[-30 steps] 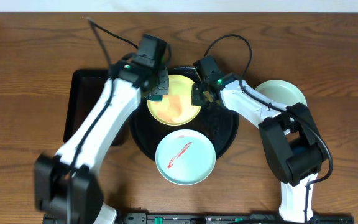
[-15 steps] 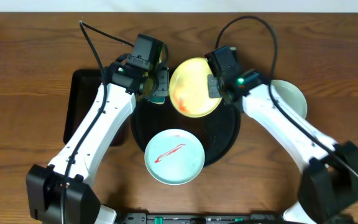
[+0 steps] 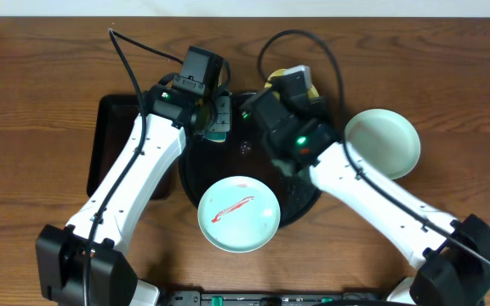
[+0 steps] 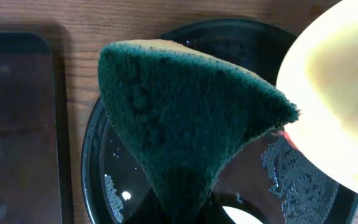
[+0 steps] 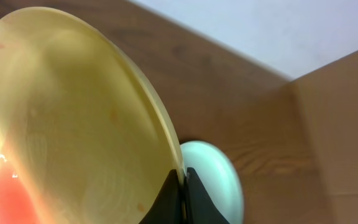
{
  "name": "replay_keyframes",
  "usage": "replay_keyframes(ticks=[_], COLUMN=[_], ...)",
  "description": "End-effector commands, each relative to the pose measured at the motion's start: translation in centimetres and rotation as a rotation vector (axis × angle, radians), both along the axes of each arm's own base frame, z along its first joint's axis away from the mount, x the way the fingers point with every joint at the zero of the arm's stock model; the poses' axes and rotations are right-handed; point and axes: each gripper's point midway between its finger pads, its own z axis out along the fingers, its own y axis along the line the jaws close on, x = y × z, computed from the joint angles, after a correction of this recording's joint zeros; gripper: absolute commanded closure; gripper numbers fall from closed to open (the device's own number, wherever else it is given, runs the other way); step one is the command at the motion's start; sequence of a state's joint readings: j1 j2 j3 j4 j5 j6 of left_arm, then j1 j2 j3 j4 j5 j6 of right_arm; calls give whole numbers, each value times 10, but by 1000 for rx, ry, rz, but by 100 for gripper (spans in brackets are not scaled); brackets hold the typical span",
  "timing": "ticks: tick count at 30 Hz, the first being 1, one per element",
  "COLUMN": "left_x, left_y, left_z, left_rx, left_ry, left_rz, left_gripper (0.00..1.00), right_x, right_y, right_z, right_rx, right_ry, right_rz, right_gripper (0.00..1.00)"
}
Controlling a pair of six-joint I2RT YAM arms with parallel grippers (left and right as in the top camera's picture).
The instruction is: Clean dirty plates on tray and stack at the side
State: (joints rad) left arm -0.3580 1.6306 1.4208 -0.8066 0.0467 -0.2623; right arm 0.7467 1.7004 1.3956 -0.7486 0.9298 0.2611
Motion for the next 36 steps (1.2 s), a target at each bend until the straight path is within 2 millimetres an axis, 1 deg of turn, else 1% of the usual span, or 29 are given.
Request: replay_keyframes(ticks=[1, 2, 5, 14, 17, 19, 22, 25, 28, 31, 36], left_x=[3, 2, 2, 2, 2, 2, 2, 2, 2, 2, 2], left_y=[1, 1, 1, 1, 1, 1, 1, 2, 2, 2, 2], left_z=[-1, -1, -2, -2, -2, -2, -2, -3, -3, -3, -2], left_rx=[1, 1, 1, 1, 1, 1, 2, 2, 3, 5, 5], left_ry=[3, 3, 4, 5, 6, 5, 6, 6, 6, 5, 5], left_rz=[9, 10, 10, 10, 10, 10, 9, 10, 10, 11, 11], left_gripper=[93, 93, 93, 93, 93, 93, 93, 93, 92, 93, 93], right_x=[-12, -18, -24, -24, -21, -17, -13, -12, -11, -9, -4], right_y=[-7, -4, -1, 1, 4, 5, 6, 7, 2, -6, -32], right_z=[46, 56, 66, 64, 53, 42, 9, -19, -40, -45, -35], right_rx=[-193, -233, -270, -255, -201, -147, 4, 131, 274, 389, 594], right_ry=[-189, -235, -282, -282, -238, -192, -45, 108, 241, 310, 368], right_rz=[-73, -83, -93, -90, -67, -51, -20, 13, 22, 16, 12], right_gripper=[99, 99, 99, 99, 99, 99, 99, 99, 99, 99, 99])
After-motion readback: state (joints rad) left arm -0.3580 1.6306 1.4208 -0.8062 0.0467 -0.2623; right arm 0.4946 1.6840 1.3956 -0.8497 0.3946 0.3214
